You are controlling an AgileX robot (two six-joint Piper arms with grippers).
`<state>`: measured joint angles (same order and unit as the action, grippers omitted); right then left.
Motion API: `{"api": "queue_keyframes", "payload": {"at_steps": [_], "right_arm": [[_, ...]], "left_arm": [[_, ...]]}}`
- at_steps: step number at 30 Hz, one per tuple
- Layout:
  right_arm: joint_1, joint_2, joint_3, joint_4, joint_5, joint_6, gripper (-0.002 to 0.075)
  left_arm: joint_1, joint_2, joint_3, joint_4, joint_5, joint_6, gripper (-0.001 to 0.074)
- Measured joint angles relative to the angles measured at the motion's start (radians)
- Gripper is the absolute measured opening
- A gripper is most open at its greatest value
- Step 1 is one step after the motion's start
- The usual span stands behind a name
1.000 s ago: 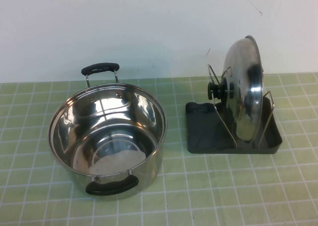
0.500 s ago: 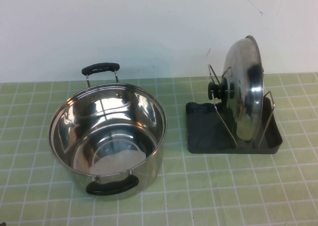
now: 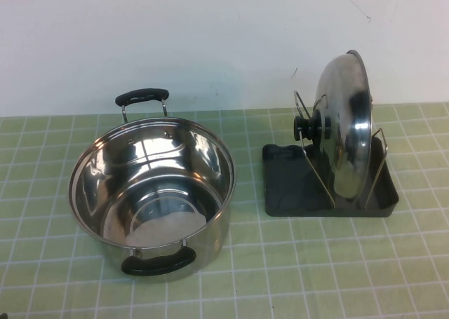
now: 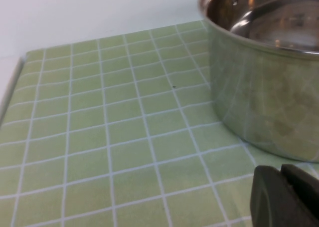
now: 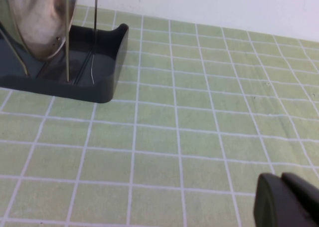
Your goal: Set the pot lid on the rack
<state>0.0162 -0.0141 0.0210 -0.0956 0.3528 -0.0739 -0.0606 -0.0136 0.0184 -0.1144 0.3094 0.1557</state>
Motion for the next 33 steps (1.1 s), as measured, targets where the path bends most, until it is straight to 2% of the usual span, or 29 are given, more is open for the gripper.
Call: {"api": "queue_keyframes", "payload": {"at_steps": [9, 17, 22, 25, 29, 33], "right_arm": [[0.000, 0.000, 0.000, 0.000, 0.000, 0.000, -0.0001], [0.000, 0.000, 0.000, 0.000, 0.000, 0.000, -0.0001], [0.000, 0.000, 0.000, 0.000, 0.000, 0.000, -0.0001], [0.000, 0.000, 0.000, 0.000, 0.000, 0.000, -0.0001], [0.000, 0.000, 0.000, 0.000, 0.000, 0.000, -0.0001], [0.000, 0.000, 0.000, 0.000, 0.000, 0.000, -0.0001]], "left_arm": [[0.177, 0.000, 0.000, -0.049, 0.005, 0.000, -0.0002], [0.190, 0.000, 0.000, -0.141, 0.007, -0.020, -0.0002], [0.190, 0.000, 0.000, -0.011, -0.034, -0.311, -0.0002], [0.190, 0.000, 0.002, 0.094, -0.106, -0.386, -0.0002], [0.190, 0.000, 0.002, 0.101, -0.168, -0.271, -0.0002], [0.190, 0.000, 0.002, 0.034, -0.105, -0.111, -0.0002]]}}
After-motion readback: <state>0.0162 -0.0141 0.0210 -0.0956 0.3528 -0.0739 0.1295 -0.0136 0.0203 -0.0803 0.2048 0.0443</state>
